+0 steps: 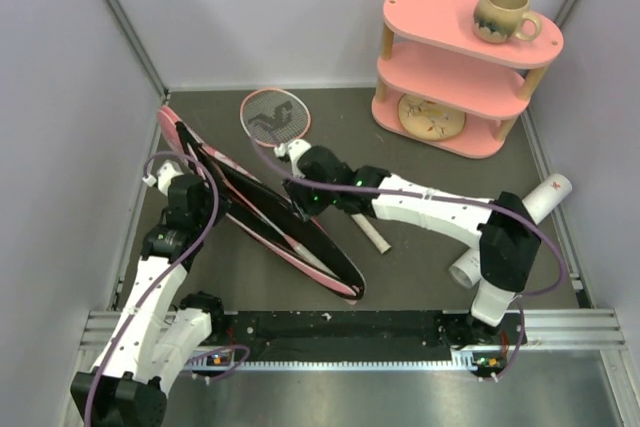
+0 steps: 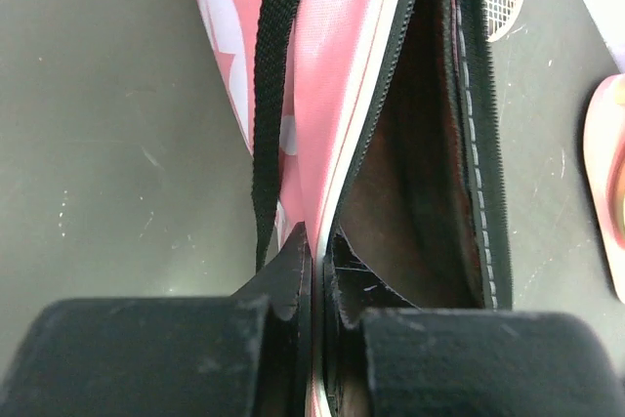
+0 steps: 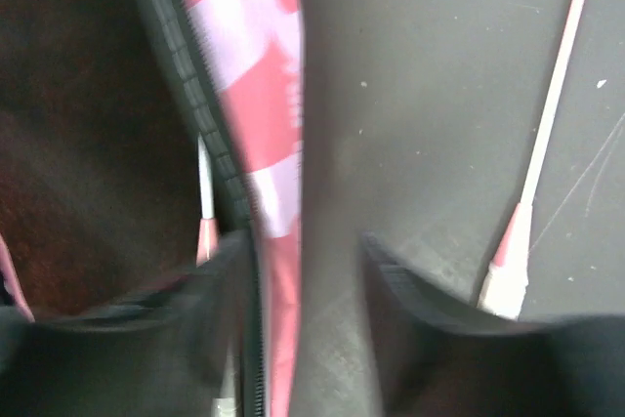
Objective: Pack up the badminton gear
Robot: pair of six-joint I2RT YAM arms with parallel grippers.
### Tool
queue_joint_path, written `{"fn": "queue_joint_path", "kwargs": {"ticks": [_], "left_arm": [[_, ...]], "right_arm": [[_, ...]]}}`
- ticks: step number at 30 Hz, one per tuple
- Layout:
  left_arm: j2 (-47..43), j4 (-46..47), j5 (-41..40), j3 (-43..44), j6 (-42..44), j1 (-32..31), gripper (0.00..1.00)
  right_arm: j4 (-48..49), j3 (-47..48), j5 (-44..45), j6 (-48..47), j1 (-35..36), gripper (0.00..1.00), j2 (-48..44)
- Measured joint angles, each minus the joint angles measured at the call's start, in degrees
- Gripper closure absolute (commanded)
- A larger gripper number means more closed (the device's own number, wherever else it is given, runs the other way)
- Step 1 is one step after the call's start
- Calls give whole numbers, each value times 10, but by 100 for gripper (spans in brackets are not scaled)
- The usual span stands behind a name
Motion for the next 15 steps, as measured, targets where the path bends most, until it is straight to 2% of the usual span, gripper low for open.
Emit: {"fn": "queue_joint_path", "kwargs": {"ticks": [2,3,5,10,15], "left_arm": [[-1,1,-2,0,12,0,100],[-2,2,-3,0,17,0,100],[-2,4,-3,0,26,0,100],[9,5,-3,0,42,0,100],[13,7,-2,2,45,0,100]], "right_arm": [[8,0,-40,6,-35,28,-6],[12,0,-61,10,-52,19,-9],[28,-7,-110,18,-90,12,-20],[79,-14,-186,16,-162,12,-49],[60,128,-130,-14,-176,16,66]]}}
